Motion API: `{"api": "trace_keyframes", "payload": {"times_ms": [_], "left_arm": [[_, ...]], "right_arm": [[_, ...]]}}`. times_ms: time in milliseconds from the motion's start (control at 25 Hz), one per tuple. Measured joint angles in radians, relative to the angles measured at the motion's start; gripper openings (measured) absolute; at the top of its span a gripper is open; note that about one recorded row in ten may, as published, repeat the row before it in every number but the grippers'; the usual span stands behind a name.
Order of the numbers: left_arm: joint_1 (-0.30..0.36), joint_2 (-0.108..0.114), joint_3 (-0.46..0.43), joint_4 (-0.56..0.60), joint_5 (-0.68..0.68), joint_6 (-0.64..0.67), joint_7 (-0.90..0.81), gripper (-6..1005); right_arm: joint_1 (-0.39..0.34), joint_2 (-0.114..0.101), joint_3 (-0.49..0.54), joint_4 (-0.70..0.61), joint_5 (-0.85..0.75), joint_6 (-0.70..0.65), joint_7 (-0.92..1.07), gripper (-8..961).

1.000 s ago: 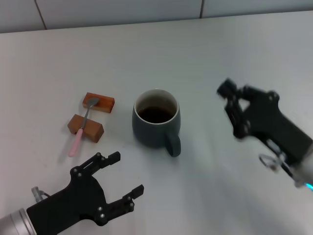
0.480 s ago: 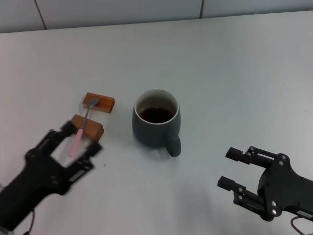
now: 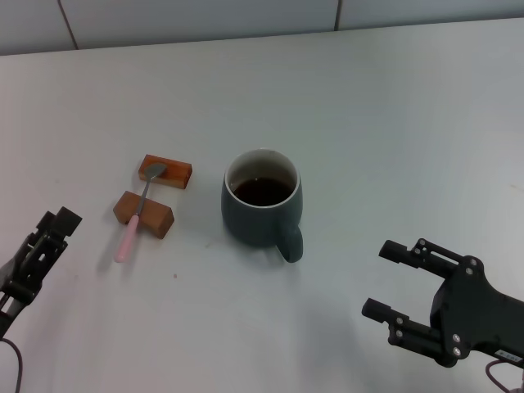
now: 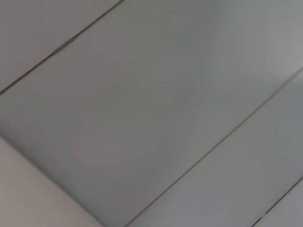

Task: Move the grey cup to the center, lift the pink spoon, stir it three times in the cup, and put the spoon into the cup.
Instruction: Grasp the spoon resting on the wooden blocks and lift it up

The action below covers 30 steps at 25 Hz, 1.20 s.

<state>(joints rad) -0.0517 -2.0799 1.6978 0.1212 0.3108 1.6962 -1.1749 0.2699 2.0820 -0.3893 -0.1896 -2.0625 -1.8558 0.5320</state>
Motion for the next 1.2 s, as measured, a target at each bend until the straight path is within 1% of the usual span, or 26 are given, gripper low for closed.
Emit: {"api": "trace_keyframes", "payload": {"times_ms": [280, 480, 520, 600, 1000, 1200], "left_arm": [[-0.016, 0.002, 0.007, -0.003, 0.005, -0.022, -0.109, 850], [-0.023, 0.002, 0.008, -0.020, 0.008, -0.031, -0.144, 853], [-0.030, 0.001, 0.006, -0.051, 0.009, -0.055, -0.182, 853], [-0.030, 0.001, 0.007, -0.058, 0.009, -0.070, -0.199, 853], [-0.032, -0.001, 0.013, -0.059, 0.009, -0.122, -0.276, 853], [-0.045, 0.000, 0.026, -0.058, 0.017, -0.171, -0.317, 853]], "right_arm": [[-0.003, -0.001, 0.001, 0.003, -0.001, 0.001, 0.002, 715], [-0.005, 0.000, 0.003, 0.003, -0.001, 0.003, 0.003, 716], [-0.005, 0.000, 0.003, 0.003, -0.001, 0.004, 0.003, 716], [-0.005, -0.001, 0.003, 0.003, 0.000, 0.008, 0.004, 716], [0.000, 0.000, 0.001, -0.001, -0.001, 0.015, 0.007, 715], [-0.002, 0.000, 0.001, -0.002, -0.001, 0.025, 0.007, 715]]}}
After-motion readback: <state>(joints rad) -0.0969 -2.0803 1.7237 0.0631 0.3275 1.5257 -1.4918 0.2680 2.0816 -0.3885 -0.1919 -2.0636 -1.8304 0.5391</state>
